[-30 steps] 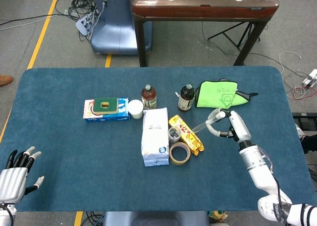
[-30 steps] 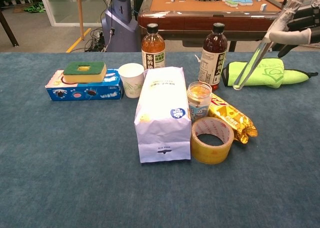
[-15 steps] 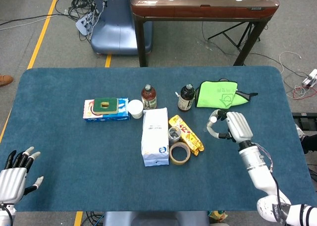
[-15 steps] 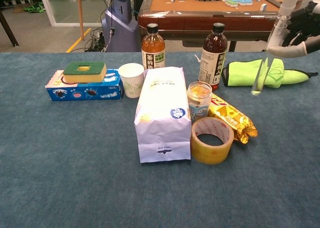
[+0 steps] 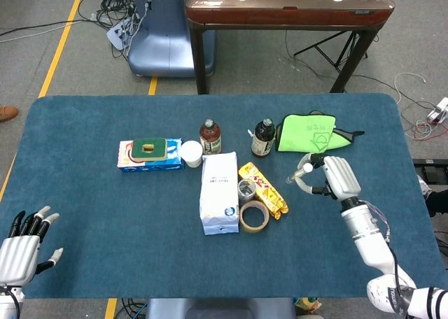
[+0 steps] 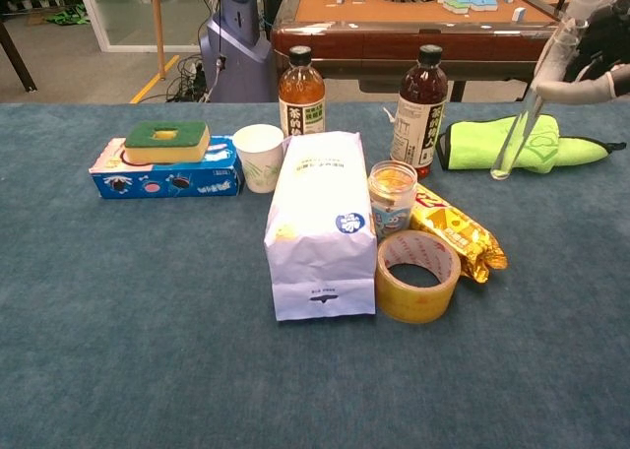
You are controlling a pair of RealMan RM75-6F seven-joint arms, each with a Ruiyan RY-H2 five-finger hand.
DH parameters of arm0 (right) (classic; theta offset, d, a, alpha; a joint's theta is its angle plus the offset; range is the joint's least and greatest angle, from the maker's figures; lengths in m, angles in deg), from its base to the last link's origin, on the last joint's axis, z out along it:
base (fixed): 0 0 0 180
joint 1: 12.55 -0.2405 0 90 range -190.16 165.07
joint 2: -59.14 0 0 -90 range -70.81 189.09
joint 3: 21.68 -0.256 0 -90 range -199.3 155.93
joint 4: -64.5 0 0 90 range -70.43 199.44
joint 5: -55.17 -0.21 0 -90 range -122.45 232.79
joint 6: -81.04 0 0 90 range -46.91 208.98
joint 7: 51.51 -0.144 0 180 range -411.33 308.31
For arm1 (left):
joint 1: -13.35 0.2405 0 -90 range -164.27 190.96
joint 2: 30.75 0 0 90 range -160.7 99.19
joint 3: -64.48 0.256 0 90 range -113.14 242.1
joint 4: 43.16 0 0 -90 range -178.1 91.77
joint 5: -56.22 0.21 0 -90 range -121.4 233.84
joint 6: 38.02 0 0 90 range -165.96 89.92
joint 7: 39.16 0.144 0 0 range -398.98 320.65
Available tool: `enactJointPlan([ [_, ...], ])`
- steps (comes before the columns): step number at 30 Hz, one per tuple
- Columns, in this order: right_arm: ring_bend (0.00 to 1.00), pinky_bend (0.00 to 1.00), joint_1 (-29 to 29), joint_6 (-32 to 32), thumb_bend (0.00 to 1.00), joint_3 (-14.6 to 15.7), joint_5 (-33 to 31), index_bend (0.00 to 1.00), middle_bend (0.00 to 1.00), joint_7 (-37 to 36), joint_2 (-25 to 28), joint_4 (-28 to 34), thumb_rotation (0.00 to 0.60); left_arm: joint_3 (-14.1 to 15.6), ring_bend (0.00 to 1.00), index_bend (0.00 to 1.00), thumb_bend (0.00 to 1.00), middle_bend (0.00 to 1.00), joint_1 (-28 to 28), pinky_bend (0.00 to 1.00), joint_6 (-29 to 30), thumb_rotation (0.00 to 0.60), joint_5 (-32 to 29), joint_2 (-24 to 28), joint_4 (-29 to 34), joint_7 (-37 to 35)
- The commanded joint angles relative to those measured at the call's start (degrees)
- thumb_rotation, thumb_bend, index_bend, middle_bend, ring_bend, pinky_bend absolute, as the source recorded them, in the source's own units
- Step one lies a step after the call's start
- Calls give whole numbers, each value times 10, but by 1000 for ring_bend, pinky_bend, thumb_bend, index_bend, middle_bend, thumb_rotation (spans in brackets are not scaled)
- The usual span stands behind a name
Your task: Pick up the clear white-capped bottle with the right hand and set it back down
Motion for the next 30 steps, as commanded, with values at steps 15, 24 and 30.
enactJointPlan([
  [15,425,407,-1,38,549,-6,0,666,529,-90,23,25,600,1,109,194,267,96,1,4,1,600,-1,0,-1,-1],
  [24,425,407,1,35,549,-16,-3,666,529,-161,-1,37,600,1,109,194,267,96,-3,4,-3,600,1,-2,0,1],
  [30,425,407,-16,47,550,-36,-4,666,529,-200,-16,44,600,1,109,194,267,96,0,4,1,600,1,0,0,0],
])
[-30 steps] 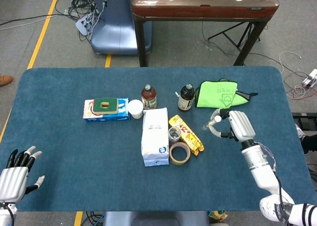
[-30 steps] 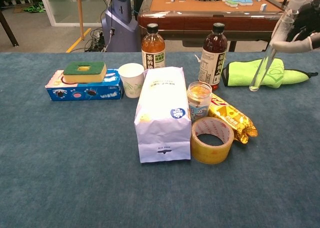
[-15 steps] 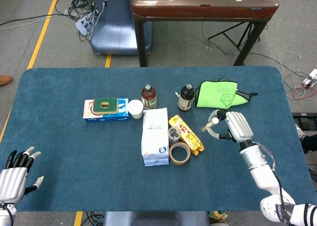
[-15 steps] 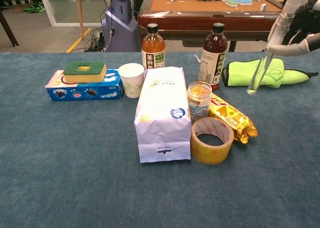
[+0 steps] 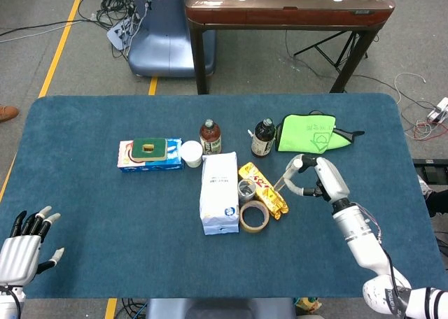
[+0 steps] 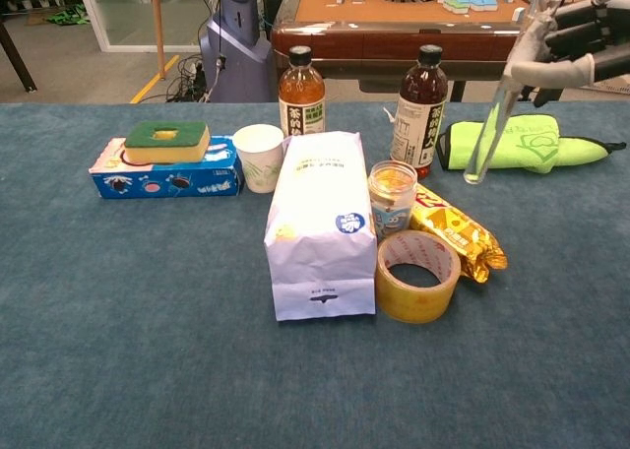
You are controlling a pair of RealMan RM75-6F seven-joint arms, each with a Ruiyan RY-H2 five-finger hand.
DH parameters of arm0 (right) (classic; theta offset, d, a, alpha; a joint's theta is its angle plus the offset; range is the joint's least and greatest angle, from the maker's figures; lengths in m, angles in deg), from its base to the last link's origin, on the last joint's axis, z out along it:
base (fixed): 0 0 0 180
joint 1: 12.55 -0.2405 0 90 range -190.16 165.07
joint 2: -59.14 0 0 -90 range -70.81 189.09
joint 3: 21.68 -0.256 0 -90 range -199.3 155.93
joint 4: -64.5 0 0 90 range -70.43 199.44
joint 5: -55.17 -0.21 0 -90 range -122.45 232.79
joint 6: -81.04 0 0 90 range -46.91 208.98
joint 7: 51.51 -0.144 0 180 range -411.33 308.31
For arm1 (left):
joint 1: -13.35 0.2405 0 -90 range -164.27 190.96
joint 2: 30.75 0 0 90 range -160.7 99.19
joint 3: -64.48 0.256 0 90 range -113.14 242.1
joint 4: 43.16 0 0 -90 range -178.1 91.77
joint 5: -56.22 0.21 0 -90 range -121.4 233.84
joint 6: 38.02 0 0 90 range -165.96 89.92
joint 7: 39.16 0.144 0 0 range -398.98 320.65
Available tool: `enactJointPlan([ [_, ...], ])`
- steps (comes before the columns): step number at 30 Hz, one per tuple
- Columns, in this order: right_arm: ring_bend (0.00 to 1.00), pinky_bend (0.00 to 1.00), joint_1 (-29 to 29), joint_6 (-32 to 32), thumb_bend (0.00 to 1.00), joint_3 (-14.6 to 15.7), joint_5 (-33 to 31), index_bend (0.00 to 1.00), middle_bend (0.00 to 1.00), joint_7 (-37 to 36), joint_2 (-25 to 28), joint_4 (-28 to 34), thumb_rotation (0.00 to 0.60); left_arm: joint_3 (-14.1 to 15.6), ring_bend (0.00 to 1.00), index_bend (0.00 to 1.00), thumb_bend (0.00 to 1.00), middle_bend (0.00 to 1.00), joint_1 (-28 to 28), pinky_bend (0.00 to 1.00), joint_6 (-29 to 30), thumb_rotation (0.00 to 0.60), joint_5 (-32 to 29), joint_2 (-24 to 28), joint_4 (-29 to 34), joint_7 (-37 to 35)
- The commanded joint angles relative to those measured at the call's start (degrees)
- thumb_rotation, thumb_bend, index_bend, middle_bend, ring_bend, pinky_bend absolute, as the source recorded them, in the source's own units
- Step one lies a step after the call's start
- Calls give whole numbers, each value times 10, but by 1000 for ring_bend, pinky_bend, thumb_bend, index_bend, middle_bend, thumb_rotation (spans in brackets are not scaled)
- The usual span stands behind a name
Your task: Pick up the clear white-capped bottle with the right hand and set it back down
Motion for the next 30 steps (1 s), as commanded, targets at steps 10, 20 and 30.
enactJointPlan([
  [10,425,407,-49,21,548,-34,-37,666,529,2,-61,-3,600,2,109,194,267,96,7,4,6,600,-3,1,-9,-11],
  [20,425,407,-61,27,549,-33,-65,666,529,31,-79,-20,600,3,109,194,266,96,11,4,7,600,-6,-1,-18,-22],
  [30,425,407,-78,48,549,-19,-77,666,529,55,-110,-49,600,4,109,194,267,96,12,4,6,600,-6,-3,-21,-24],
])
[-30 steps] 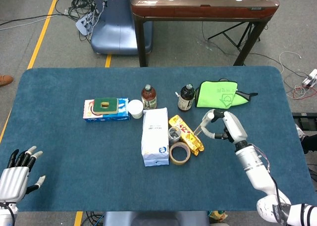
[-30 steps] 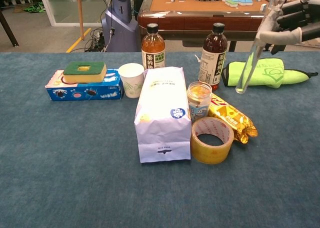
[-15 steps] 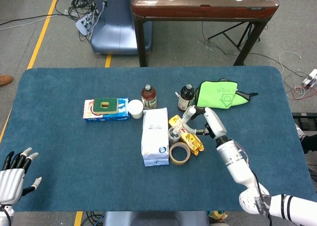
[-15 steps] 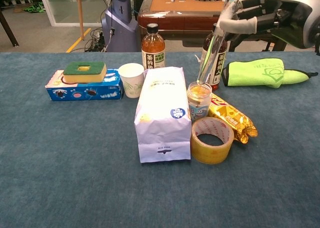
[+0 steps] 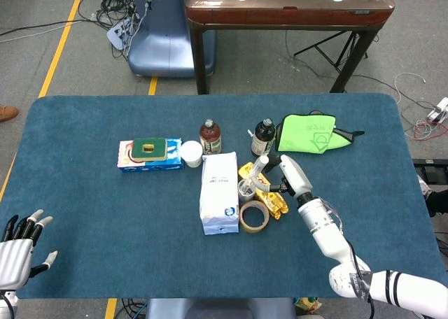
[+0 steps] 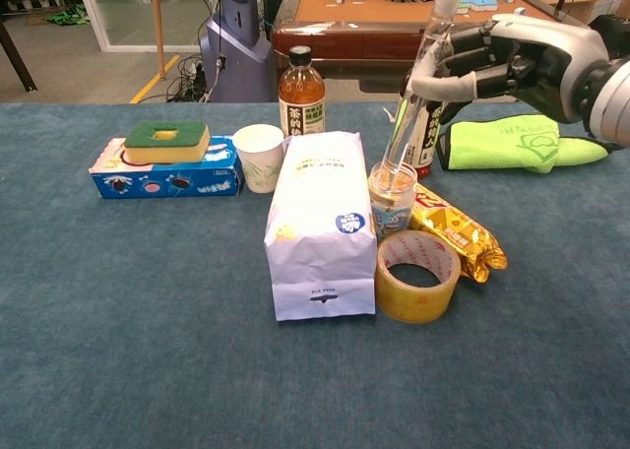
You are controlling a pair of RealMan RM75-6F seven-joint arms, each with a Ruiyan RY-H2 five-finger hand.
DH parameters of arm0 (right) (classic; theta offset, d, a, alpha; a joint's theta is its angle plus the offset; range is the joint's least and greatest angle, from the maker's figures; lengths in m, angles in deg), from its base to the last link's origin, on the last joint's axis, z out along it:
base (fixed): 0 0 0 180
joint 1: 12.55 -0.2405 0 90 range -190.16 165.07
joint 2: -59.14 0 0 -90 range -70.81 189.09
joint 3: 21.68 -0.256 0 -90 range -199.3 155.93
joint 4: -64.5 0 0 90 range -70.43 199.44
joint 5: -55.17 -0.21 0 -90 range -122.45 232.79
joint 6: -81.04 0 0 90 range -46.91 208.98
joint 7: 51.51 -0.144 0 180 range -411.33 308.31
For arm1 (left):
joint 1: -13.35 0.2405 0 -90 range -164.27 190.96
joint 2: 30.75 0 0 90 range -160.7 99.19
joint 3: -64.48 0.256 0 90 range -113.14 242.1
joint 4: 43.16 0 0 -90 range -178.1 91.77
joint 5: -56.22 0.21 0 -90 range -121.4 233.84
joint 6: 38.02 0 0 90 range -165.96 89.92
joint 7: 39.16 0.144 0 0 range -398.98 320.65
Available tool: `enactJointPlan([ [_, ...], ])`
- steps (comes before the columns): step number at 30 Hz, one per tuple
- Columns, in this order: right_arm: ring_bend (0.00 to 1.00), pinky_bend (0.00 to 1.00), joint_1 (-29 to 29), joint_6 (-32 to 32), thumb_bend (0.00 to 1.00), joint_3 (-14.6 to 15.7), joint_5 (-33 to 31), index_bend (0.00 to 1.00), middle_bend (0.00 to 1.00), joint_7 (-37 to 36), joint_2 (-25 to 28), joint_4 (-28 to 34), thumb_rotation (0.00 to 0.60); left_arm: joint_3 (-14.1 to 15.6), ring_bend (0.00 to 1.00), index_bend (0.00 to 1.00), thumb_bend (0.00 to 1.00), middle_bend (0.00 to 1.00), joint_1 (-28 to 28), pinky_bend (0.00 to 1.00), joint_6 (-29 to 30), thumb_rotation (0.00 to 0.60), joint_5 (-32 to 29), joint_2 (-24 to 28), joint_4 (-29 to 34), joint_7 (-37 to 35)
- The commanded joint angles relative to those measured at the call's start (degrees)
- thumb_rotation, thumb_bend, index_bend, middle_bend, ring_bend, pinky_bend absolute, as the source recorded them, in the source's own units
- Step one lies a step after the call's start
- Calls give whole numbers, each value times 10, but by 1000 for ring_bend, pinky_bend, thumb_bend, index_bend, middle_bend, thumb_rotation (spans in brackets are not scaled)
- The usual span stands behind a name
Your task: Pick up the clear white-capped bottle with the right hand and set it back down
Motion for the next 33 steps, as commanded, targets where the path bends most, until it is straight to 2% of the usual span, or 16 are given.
enactJointPlan([
  [1,425,407,-5,6,549,5,-4,666,529,10,-9,-10,600,0,109,194,267,96,0,4,0,600,0,-1,0,0],
  [7,425,406,-10,10,549,14,-3,666,527,20,-30,-39,600,0,109,194,267,96,1,4,0,600,0,-1,-2,-1],
  [13,370,355,-11,20,539,24,14,654,465,8,-43,-63,600,0,109,194,267,96,3,4,2,600,-1,-1,-2,-3],
  [18,294,314,-11,28,508,28,27,479,384,-11,-48,-74,600,1,109,194,267,96,5,4,3,600,-1,0,-4,-4],
  [23,220,270,-8,29,376,33,45,249,283,-18,-40,-70,600,1,109,194,267,96,6,4,5,600,0,0,-4,-5],
  [25,209,263,-5,24,341,34,51,210,264,-18,-34,-65,600,0,109,194,267,96,5,4,4,600,1,0,-4,-6],
  [28,206,262,4,5,327,33,62,204,261,-18,-25,-54,600,-1,109,194,267,96,4,4,5,600,3,0,-4,-6],
  [33,206,262,39,-74,327,46,121,204,261,14,11,-27,600,-2,109,194,267,96,4,4,6,600,3,1,-4,-6],
])
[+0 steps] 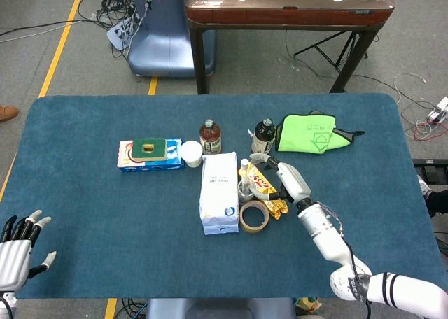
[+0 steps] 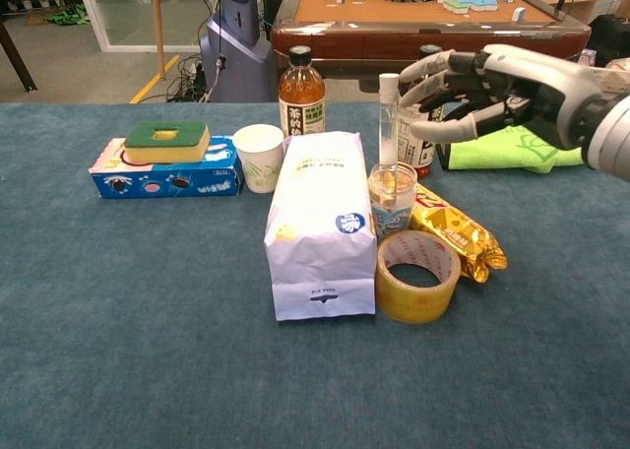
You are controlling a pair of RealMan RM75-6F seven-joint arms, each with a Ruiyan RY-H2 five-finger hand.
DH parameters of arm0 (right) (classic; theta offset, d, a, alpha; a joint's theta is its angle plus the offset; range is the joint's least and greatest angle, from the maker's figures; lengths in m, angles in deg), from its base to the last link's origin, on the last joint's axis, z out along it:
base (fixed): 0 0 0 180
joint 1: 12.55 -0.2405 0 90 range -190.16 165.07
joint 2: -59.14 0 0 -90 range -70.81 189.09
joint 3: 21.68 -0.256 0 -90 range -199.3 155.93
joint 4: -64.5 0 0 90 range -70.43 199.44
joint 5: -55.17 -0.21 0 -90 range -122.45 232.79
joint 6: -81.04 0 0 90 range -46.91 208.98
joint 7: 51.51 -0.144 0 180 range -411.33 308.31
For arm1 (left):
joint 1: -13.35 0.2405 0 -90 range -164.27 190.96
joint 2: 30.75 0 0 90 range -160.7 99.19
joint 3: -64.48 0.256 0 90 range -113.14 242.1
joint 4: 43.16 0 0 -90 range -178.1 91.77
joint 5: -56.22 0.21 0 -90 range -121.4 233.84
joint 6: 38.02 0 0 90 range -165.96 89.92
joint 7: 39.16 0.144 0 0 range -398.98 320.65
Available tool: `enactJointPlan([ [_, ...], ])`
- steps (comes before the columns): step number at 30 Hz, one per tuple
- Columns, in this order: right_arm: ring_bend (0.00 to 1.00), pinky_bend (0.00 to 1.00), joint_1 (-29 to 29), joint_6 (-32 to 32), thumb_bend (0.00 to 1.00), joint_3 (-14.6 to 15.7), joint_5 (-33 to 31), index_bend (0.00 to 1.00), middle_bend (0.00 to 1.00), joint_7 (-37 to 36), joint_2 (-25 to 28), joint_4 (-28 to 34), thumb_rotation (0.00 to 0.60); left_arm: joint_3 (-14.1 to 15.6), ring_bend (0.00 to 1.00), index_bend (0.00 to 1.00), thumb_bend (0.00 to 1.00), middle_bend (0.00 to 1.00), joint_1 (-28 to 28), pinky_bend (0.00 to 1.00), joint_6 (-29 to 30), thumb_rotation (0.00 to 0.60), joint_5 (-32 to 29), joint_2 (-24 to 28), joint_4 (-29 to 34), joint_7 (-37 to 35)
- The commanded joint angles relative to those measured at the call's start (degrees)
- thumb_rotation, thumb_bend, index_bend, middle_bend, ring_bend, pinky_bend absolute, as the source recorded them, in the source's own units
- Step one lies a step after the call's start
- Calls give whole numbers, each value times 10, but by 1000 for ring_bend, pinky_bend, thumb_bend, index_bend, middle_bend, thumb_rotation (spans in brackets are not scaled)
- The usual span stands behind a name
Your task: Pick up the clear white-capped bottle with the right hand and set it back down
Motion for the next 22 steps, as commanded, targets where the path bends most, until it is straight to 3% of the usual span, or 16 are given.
enactJointPlan([
  [1,206,262,32,-64,327,16,49,204,263,38,33,22,600,-1,109,194,267,96,0,4,0,600,-1,1,0,-1],
  [8,208,263,113,-182,329,66,98,266,330,160,93,32,600,-4,109,194,267,96,-4,4,-5,600,-2,1,1,2],
  [13,218,263,155,-210,329,94,92,276,351,220,140,59,600,-6,109,194,267,96,-10,4,-7,600,4,0,7,8],
  [22,220,263,223,-265,329,116,78,276,352,238,176,73,600,-9,109,194,267,96,-16,4,-10,600,3,-2,13,18],
])
